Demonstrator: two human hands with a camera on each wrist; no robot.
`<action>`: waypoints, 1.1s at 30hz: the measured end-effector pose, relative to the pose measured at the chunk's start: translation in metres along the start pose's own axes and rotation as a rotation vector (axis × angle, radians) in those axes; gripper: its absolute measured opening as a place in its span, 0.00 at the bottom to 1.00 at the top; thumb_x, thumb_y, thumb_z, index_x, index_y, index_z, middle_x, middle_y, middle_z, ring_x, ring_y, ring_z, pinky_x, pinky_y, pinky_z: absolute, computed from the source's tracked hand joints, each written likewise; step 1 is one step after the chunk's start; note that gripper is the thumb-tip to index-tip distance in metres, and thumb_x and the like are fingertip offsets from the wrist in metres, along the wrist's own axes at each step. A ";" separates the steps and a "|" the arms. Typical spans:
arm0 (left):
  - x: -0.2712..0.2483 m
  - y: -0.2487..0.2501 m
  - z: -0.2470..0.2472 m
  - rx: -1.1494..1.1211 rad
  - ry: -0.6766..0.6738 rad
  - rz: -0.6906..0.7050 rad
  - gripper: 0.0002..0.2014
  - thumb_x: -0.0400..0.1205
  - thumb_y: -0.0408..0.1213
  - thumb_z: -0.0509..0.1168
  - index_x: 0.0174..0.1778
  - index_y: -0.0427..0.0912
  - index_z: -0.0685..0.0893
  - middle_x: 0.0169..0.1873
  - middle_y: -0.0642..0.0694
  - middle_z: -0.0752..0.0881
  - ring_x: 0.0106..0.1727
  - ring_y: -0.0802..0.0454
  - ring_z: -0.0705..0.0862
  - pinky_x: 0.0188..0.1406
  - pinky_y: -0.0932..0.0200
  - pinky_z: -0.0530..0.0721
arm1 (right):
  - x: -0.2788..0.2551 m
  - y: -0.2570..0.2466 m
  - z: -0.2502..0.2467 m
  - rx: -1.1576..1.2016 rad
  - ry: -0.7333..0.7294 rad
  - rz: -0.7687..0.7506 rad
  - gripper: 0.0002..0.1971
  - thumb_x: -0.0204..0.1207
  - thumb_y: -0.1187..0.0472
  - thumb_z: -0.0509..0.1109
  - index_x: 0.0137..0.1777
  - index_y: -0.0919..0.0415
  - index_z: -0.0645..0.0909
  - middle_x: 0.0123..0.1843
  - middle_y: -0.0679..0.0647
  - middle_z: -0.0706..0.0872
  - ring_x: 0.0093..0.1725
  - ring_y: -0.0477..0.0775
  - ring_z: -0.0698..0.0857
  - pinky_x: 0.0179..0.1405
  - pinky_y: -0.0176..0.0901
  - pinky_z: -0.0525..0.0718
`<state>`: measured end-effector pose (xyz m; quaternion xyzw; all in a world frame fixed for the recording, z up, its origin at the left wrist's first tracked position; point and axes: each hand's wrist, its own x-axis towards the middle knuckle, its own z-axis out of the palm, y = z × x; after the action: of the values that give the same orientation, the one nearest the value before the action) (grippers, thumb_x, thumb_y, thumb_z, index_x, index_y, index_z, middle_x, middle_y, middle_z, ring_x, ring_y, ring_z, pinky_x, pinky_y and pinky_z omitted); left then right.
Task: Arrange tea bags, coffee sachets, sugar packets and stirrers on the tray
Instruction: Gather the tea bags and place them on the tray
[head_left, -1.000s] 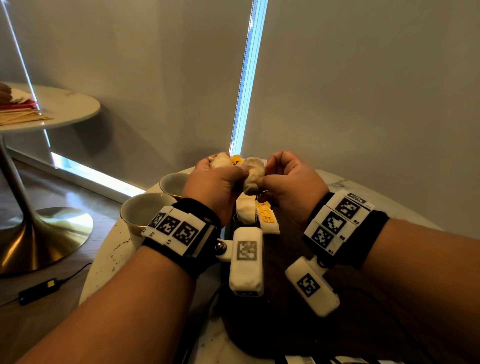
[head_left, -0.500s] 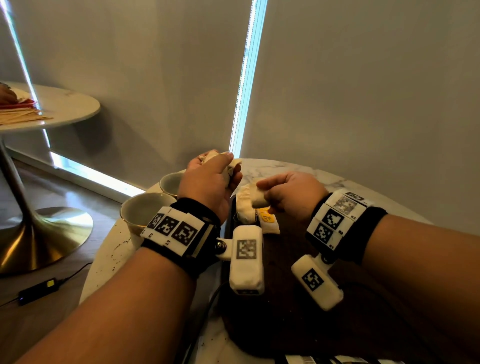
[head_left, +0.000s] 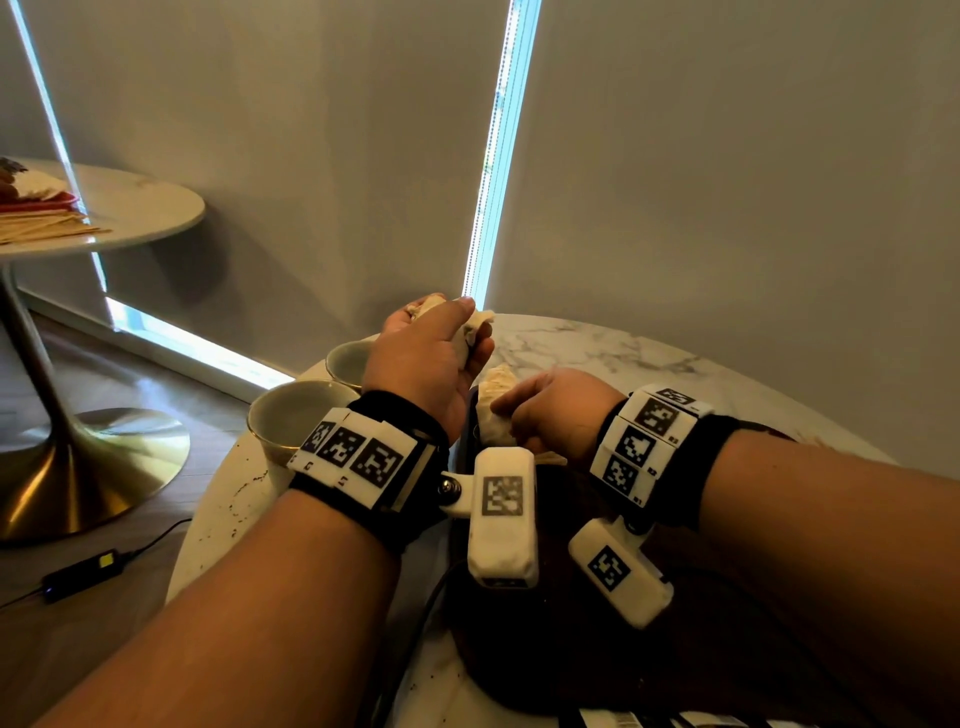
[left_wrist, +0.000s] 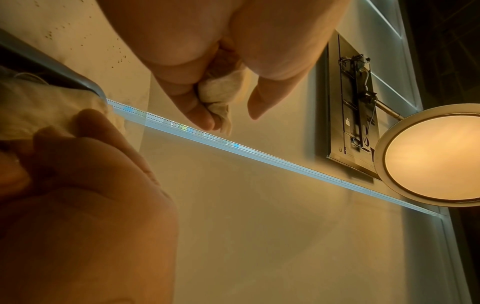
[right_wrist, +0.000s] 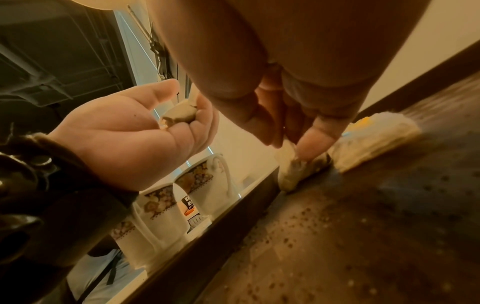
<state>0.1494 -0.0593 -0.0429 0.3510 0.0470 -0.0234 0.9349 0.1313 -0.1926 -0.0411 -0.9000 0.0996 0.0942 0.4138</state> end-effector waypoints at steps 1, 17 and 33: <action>0.000 0.000 0.000 -0.002 0.000 -0.002 0.19 0.82 0.29 0.71 0.69 0.39 0.78 0.56 0.35 0.86 0.46 0.46 0.90 0.41 0.58 0.90 | 0.002 0.001 0.000 -0.036 0.006 -0.010 0.16 0.78 0.73 0.69 0.63 0.60 0.87 0.59 0.59 0.89 0.37 0.47 0.84 0.28 0.31 0.84; -0.002 0.001 0.001 -0.002 -0.014 -0.009 0.18 0.83 0.29 0.70 0.68 0.39 0.78 0.56 0.35 0.86 0.46 0.46 0.89 0.43 0.58 0.91 | -0.008 0.002 -0.009 -0.009 0.119 -0.043 0.13 0.77 0.72 0.69 0.57 0.59 0.88 0.43 0.56 0.88 0.33 0.46 0.84 0.25 0.29 0.83; -0.001 0.001 0.000 -0.020 -0.012 -0.041 0.18 0.84 0.35 0.68 0.69 0.33 0.78 0.52 0.34 0.85 0.42 0.45 0.90 0.38 0.58 0.90 | -0.008 -0.008 0.005 -0.024 -0.024 0.016 0.11 0.81 0.68 0.69 0.61 0.63 0.88 0.53 0.61 0.91 0.37 0.48 0.85 0.24 0.26 0.81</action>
<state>0.1481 -0.0588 -0.0423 0.3404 0.0486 -0.0442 0.9380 0.1249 -0.1826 -0.0364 -0.9029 0.1007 0.1096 0.4032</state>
